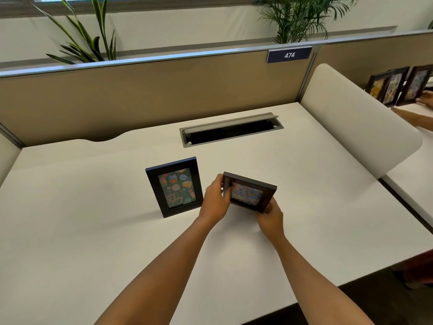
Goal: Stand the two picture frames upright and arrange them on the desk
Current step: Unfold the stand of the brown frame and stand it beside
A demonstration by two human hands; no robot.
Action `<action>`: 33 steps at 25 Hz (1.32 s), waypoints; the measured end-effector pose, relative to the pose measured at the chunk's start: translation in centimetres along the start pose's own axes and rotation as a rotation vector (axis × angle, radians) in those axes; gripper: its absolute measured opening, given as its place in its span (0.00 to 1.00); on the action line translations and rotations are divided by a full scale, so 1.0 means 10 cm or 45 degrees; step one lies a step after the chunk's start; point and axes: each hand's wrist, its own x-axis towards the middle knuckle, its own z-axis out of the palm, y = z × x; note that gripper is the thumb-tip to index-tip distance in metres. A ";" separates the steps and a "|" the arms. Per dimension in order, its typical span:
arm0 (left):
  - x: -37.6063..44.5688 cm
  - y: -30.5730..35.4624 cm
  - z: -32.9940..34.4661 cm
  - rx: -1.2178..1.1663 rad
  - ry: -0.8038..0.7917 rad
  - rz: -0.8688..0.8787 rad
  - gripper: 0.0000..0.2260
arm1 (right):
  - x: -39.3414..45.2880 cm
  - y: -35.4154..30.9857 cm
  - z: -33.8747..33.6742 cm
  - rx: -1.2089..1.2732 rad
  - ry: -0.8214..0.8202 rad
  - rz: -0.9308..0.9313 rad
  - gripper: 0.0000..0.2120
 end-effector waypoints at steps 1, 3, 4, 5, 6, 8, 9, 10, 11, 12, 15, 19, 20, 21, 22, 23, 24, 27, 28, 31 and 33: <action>-0.01 -0.01 0.02 0.014 0.018 -0.015 0.11 | 0.00 0.00 0.01 -0.006 -0.003 -0.030 0.22; -0.02 0.00 0.06 0.035 0.057 -0.038 0.11 | 0.02 -0.01 0.01 -0.010 0.006 -0.073 0.22; -0.01 0.01 0.07 0.041 0.083 -0.052 0.10 | 0.03 0.00 0.02 -0.009 0.007 -0.084 0.20; 0.00 0.02 0.08 0.044 0.116 -0.068 0.10 | 0.05 0.00 0.04 -0.009 0.006 -0.089 0.19; 0.02 0.03 0.07 0.045 0.151 -0.084 0.09 | 0.07 -0.01 0.06 -0.014 -0.003 -0.092 0.18; 0.04 0.02 0.05 0.036 0.205 -0.125 0.07 | 0.11 -0.03 0.11 -0.030 -0.034 -0.103 0.17; 0.04 0.00 0.04 0.034 0.221 -0.145 0.07 | 0.13 -0.04 0.14 -0.037 -0.055 -0.116 0.17; 0.04 -0.02 0.02 0.036 0.228 -0.168 0.07 | 0.16 -0.06 0.16 -0.048 -0.077 -0.128 0.17; 0.03 -0.06 0.00 0.041 0.228 -0.200 0.08 | 0.19 -0.08 0.19 -0.060 -0.098 -0.136 0.17; 0.02 -0.11 -0.01 0.047 0.223 -0.246 0.08 | 0.22 -0.10 0.21 -0.074 -0.116 -0.139 0.17; -0.06 -0.28 -0.04 0.086 0.180 -0.394 0.12 | 0.33 -0.13 0.26 -0.139 -0.144 -0.120 0.18; -0.15 -0.43 -0.02 0.095 0.113 -0.444 0.15 | 0.44 -0.15 0.34 -0.165 -0.134 -0.073 0.19; -0.16 -0.43 -0.02 0.094 0.109 -0.448 0.15 | 0.46 -0.15 0.36 -0.167 -0.131 -0.068 0.19; -0.16 -0.44 -0.01 0.092 0.111 -0.451 0.16 | 0.48 -0.15 0.38 -0.168 -0.131 -0.064 0.19; -0.16 -0.44 -0.01 0.089 0.114 -0.451 0.16 | 0.49 -0.16 0.39 -0.168 -0.133 -0.060 0.19; -0.16 -0.44 -0.01 0.088 0.116 -0.448 0.17 | 0.50 -0.16 0.40 -0.165 -0.137 -0.056 0.19; -0.17 -0.44 -0.01 0.090 0.117 -0.447 0.18 | 0.51 -0.16 0.41 -0.161 -0.145 -0.052 0.20; -0.19 -0.45 -0.01 0.125 0.128 -0.451 0.21 | 0.51 -0.15 0.42 -0.169 -0.166 -0.037 0.21; -0.20 -0.46 0.00 0.140 0.133 -0.444 0.21 | 0.49 -0.14 0.42 -0.173 -0.167 -0.037 0.21; -0.23 -0.46 0.02 0.156 0.149 -0.443 0.21 | 0.44 -0.10 0.43 -0.182 -0.162 -0.059 0.20; -0.25 -0.47 0.03 0.169 0.154 -0.470 0.21 | 0.41 -0.08 0.43 -0.197 -0.154 -0.088 0.19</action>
